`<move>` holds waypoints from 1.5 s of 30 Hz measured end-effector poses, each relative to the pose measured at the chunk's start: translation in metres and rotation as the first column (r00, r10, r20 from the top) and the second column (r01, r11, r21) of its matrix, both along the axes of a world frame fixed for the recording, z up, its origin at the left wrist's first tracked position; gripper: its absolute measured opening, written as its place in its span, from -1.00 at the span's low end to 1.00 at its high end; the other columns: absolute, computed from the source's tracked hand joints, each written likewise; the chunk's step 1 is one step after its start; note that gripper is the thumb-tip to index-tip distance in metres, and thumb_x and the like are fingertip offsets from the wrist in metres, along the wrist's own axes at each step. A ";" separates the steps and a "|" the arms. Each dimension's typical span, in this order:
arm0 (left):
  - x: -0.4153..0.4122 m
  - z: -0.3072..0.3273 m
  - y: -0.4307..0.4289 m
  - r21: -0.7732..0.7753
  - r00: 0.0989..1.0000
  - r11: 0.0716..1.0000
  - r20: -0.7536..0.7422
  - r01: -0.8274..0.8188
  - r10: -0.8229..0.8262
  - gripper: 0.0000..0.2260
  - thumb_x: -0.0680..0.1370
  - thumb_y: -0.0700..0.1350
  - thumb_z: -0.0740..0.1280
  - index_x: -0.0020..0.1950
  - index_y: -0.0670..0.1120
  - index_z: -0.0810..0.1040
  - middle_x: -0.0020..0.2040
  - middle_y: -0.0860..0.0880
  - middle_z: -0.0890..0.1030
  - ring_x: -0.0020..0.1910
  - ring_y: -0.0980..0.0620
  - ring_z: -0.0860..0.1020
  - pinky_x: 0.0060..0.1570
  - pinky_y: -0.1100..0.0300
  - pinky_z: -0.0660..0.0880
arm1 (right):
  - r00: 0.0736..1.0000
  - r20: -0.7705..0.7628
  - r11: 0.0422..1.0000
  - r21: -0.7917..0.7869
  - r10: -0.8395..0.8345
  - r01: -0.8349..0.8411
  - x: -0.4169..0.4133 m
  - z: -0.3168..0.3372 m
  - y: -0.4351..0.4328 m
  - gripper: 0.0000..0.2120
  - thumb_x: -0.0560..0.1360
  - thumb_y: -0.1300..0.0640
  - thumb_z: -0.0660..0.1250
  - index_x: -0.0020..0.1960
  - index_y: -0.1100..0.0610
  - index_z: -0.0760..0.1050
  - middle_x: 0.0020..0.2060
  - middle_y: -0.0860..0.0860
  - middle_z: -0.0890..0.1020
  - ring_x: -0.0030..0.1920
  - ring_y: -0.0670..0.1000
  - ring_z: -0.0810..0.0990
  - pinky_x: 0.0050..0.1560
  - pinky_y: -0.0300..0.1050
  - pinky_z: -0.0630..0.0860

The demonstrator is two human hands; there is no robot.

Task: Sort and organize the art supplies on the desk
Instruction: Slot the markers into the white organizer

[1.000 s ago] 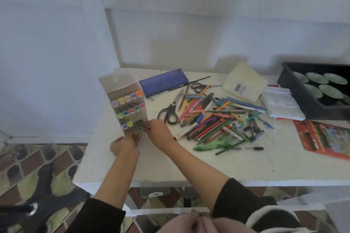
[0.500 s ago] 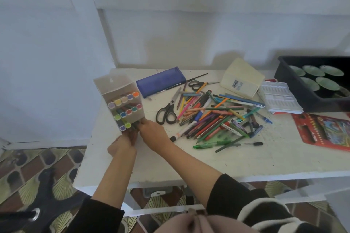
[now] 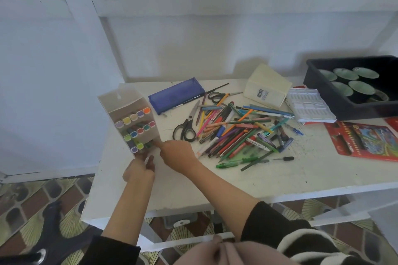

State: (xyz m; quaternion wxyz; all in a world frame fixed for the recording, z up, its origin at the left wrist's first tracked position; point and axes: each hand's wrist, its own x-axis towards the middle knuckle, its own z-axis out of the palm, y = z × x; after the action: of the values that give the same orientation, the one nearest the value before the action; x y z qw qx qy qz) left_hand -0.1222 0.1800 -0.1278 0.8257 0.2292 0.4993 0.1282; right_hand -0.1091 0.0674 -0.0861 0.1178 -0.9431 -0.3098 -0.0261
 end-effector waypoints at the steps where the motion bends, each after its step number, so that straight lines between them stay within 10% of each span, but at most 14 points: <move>1: -0.005 0.007 -0.002 0.044 0.999 0.999 -0.050 0.015 -0.012 -0.95 0.58 -0.26 0.25 -0.05 -0.13 0.46 0.10 -0.20 0.57 0.01 -0.05 0.57 -0.07 0.18 0.55 | 1.000 -0.001 0.998 0.054 -0.021 0.021 0.001 0.000 -0.005 -0.62 0.57 0.20 0.11 0.36 0.02 0.38 -0.15 0.07 0.62 -0.27 0.11 0.56 -0.37 -0.13 0.41; 6: -0.018 0.032 -0.038 0.170 0.982 0.983 -0.163 -0.072 0.100 -0.78 0.56 -0.24 0.24 0.21 -0.14 0.40 -0.05 -0.10 0.49 -0.29 0.06 0.48 -0.39 0.25 0.48 | 0.978 -0.014 0.870 0.454 -0.209 0.192 -0.008 0.011 -0.047 -0.76 0.51 0.25 0.23 0.06 0.11 0.64 -0.16 0.02 0.70 -0.25 -0.01 0.61 -0.37 -0.35 0.28; 14: -0.017 0.036 -0.128 0.599 0.962 0.761 -0.065 0.251 -0.266 -0.88 0.53 -0.35 0.20 -0.15 -0.16 0.41 -0.28 -0.12 0.41 -0.43 0.03 0.35 -0.43 0.19 0.33 | 0.850 -0.097 0.628 0.631 -0.517 0.455 0.004 0.020 -0.173 -0.79 0.50 0.33 0.28 0.01 0.14 0.64 -0.41 -0.09 0.58 -0.53 -0.18 0.38 -0.48 -0.40 0.25; 19: 0.004 0.043 -0.184 0.746 0.794 0.472 -0.122 0.469 -0.596 -0.80 0.53 -0.34 0.23 -0.21 -0.08 0.44 -0.25 -0.07 0.47 -0.32 -0.02 0.41 -0.30 0.11 0.39 | 0.698 -0.114 0.580 0.471 -0.707 0.665 0.035 0.011 -0.287 -0.67 0.45 0.39 0.24 0.17 0.21 0.54 0.06 0.14 0.56 0.08 0.13 0.43 -0.03 -0.18 0.33; 24: 0.033 0.044 -0.248 0.797 0.660 0.284 -0.181 0.533 -0.729 -0.84 0.52 -0.36 0.24 -0.17 -0.13 0.49 -0.27 -0.06 0.47 -0.30 0.01 0.43 -0.23 0.11 0.42 | 0.749 -0.018 0.748 0.058 -0.662 0.662 0.085 -0.003 -0.385 -0.40 0.35 0.43 0.30 0.36 0.14 0.37 0.35 0.17 0.38 0.37 0.21 0.28 0.28 0.12 0.34; 35: 0.147 0.074 -0.333 0.908 0.621 -0.172 -0.391 0.382 -0.679 -0.90 0.51 -0.24 0.30 0.00 -0.10 0.49 -0.01 -0.06 0.41 -0.07 -0.02 0.45 -0.05 0.13 0.45 | 0.858 -0.132 0.830 -0.364 -0.496 0.423 0.152 0.024 -0.429 -0.37 0.43 -0.21 0.32 0.42 -0.05 0.23 0.33 0.07 0.34 0.31 0.17 0.33 0.26 0.15 0.35; 40: 0.194 0.091 -0.339 0.857 0.657 -0.013 -0.405 0.515 -0.636 -0.71 0.53 -0.19 0.29 0.24 -0.13 0.39 0.20 -0.10 0.32 -0.03 -0.02 0.42 -0.09 0.19 0.36 | 0.813 -0.450 0.853 0.181 -0.371 0.489 0.194 0.050 -0.412 -0.13 0.43 -0.09 0.41 0.53 0.15 -0.01 0.45 0.15 0.27 0.41 0.15 0.28 0.33 0.04 0.28; 45: 0.206 0.092 -0.333 0.781 0.596 0.018 -0.461 0.624 -0.657 -0.62 0.56 -0.14 0.25 0.36 -0.08 0.27 0.33 -0.17 0.27 0.03 -0.08 0.42 -0.03 0.07 0.45 | 0.781 -0.578 0.837 0.289 -0.234 0.464 0.219 0.054 -0.400 -0.50 0.39 0.02 0.48 0.21 0.22 0.43 0.11 0.11 0.53 0.07 0.07 0.48 -0.13 -0.17 0.37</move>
State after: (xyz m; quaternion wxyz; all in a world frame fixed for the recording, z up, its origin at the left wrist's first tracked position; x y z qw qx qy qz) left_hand 0.0839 -0.1532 -0.0361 0.5310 0.8298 0.1714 -0.0073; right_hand 0.1097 -0.3327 -0.0321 0.3878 -0.9080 -0.0682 0.1428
